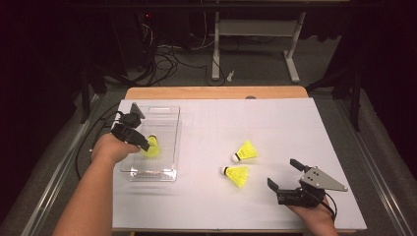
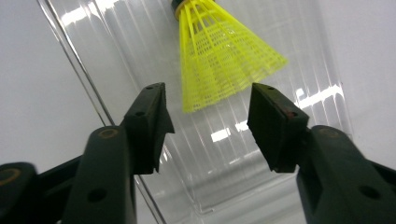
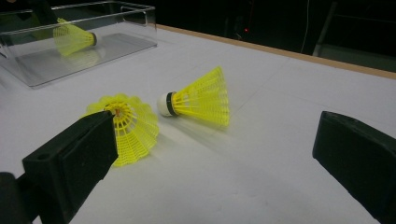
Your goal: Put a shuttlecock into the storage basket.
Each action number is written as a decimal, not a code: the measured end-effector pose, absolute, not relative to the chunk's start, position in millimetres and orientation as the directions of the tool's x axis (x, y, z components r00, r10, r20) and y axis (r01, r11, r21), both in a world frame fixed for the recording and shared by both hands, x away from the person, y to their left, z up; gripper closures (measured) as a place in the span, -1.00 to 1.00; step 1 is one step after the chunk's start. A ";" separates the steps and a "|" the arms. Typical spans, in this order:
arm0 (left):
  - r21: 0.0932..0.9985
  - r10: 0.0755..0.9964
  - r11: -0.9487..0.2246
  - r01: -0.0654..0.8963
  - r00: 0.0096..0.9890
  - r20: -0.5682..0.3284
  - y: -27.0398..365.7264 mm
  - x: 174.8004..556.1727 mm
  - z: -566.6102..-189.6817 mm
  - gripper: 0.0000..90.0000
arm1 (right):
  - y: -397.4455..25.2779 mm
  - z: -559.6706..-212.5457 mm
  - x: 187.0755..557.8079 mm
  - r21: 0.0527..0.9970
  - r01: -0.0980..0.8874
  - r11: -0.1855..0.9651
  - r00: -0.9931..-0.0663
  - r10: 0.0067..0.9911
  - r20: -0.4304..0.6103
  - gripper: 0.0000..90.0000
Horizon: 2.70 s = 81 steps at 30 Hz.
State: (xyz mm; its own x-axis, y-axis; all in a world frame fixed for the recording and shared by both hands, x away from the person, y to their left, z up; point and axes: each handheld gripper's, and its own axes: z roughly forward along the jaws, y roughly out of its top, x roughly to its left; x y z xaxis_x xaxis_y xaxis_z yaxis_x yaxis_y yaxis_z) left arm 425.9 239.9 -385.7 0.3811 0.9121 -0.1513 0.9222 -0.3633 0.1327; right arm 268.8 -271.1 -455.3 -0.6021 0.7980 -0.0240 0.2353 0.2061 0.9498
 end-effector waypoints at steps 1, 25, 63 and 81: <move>0.134 0.911 -0.363 0.922 0.381 -0.157 240.5 424.7 -384.2 0.00 | -271.0 -455.2 268.8 0.950 0.235 0.207 -0.602 0.798 -0.025 -0.99; 0.083 0.883 -0.428 0.900 0.436 -0.176 230.2 397.7 -363.7 -0.65 | -270.6 -454.0 267.7 0.951 0.231 0.206 -0.600 0.800 -0.027 -0.99; 0.074 0.840 -0.509 0.858 0.513 -0.177 210.3 380.6 -361.5 -0.99 | -271.3 -456.9 270.8 0.947 0.253 0.196 -0.586 0.810 -0.011 -0.99; 0.097 0.807 -0.550 0.830 0.557 -0.194 187.1 368.3 -360.2 -0.99 | -268.0 -456.5 267.7 0.946 0.244 0.214 -0.598 0.801 -0.027 -0.99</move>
